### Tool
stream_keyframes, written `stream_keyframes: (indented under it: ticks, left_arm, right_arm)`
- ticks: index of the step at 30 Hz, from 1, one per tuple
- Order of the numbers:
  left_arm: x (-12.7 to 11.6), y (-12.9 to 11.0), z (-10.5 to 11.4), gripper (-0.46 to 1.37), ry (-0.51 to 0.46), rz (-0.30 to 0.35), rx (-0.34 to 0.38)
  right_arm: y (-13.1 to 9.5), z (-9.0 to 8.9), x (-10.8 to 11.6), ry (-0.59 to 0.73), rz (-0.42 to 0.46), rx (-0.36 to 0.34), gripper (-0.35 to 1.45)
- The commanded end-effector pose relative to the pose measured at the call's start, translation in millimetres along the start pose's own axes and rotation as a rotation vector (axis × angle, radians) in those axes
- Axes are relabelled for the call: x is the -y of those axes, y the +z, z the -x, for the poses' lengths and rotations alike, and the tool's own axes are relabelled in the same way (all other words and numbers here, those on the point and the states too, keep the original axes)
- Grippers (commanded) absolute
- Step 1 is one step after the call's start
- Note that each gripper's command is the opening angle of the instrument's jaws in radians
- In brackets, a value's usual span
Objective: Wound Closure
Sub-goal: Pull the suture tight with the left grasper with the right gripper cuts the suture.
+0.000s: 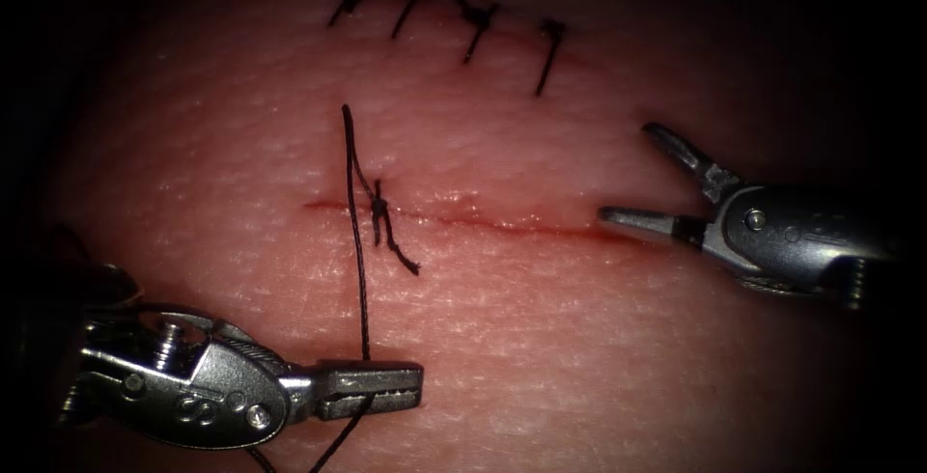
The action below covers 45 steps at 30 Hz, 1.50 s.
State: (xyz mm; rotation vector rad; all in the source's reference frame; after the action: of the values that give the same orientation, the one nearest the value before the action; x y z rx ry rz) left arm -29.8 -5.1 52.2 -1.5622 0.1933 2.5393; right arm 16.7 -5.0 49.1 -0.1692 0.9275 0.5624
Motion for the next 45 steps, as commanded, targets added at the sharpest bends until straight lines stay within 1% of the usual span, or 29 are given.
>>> stream_keyframes:
  ticks: [1,7,10,13,18,21,22,29,32,34,39,42,45]
  left_arm:
    - [0.0,0.0,0.0,-0.35,0.000,0.002,0.000]
    - [0.0,0.0,-0.2,-0.35,0.010,0.001,0.001]
    - [0.2,-0.2,-0.5,-0.35,0.012,0.001,-0.002]
    - [1.0,-0.7,-1.1,-0.35,0.014,-0.013,-0.004]
    - [2.9,-1.9,-2.1,-0.35,0.017,-0.043,-0.008]
    - [3.8,-2.7,-2.3,-0.35,0.030,-0.054,-0.003]
    - [4.3,-3.2,-2.2,-0.35,0.025,-0.056,0.000]
    - [6.7,-4.8,-2.6,-0.35,0.038,-0.076,0.010]
    - [8.3,-5.5,-3.1,-0.35,0.037,-0.094,0.009]
    - [9.2,-5.7,-3.4,-0.35,0.040,-0.102,0.009]
    - [11.2,-6.1,-4.5,-0.35,0.046,-0.116,0.007]
    - [12.3,-6.5,-5.2,-0.35,0.050,-0.123,0.005]
    - [13.6,-6.8,-5.8,-0.35,0.061,-0.128,0.006]
  right_arm:
    - [0.0,-0.1,0.1,0.001,-0.001,0.000,0.95]
    - [0.0,-0.2,0.2,0.001,-0.001,0.001,0.98]
    - [0.2,-0.3,0.3,0.002,0.002,0.002,1.05]
    - [0.8,-0.4,0.9,0.002,-0.004,-0.002,1.10]
    - [2.0,-0.8,2.4,-0.007,-0.033,-0.016,1.04]
    - [3.1,-1.3,3.3,0.012,-0.049,-0.022,1.01]
    - [3.9,-1.8,3.6,0.013,-0.056,-0.019,1.01]
    - [7.6,-4.1,4.1,0.036,-0.095,-0.022,1.01]
    - [9.6,-5.1,4.8,0.058,-0.115,-0.014,1.03]
    - [10.5,-5.4,5.2,0.069,-0.124,-0.008,1.06]
    - [12.7,-5.9,6.5,0.085,-0.113,0.002,1.19]
    - [13.5,-5.8,7.2,0.081,-0.128,0.002,1.20]
    - [13.9,-5.3,8.0,0.075,-0.118,0.005,1.19]
